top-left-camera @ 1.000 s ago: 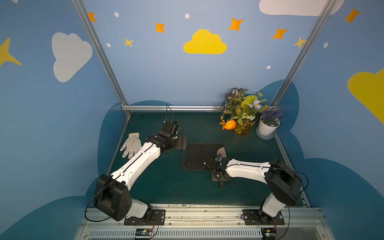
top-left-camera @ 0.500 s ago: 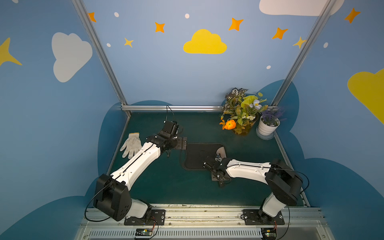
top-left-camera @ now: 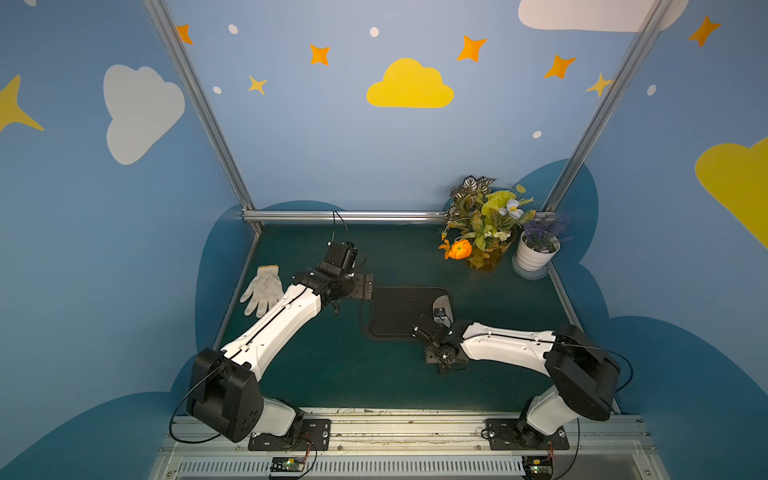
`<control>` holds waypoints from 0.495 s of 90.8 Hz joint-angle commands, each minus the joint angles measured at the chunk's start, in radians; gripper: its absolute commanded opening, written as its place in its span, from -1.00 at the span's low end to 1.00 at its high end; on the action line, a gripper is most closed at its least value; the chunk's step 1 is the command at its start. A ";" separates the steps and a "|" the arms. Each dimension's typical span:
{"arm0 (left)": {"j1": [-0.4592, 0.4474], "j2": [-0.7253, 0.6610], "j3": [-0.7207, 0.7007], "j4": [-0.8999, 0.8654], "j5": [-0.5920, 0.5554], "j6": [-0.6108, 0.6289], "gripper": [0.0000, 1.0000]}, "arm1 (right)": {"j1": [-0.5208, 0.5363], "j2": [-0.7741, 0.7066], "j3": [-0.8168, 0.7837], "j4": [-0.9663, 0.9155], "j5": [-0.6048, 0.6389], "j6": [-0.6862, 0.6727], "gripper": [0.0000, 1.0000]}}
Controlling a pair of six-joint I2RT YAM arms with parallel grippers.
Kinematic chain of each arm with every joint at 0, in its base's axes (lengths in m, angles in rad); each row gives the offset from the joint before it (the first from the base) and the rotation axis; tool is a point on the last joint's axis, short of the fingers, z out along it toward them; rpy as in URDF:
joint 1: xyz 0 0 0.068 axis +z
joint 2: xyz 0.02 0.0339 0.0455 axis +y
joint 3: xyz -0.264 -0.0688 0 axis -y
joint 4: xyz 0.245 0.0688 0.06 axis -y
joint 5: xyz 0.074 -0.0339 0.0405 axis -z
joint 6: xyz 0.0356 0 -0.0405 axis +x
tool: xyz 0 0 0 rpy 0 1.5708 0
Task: Align the knife with the edge of the cutting board
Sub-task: Place the knife at the edge of the cutting board.
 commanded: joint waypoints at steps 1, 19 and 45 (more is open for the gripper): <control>-0.001 -0.015 0.003 -0.031 -0.007 0.013 1.00 | 0.007 -0.043 -0.026 0.018 -0.007 0.013 0.21; -0.001 -0.013 0.004 -0.031 -0.012 0.014 1.00 | 0.011 -0.055 -0.051 0.036 -0.017 0.021 0.07; -0.002 -0.020 0.005 -0.036 -0.048 0.029 1.00 | 0.018 -0.031 -0.059 0.060 -0.017 0.026 -0.19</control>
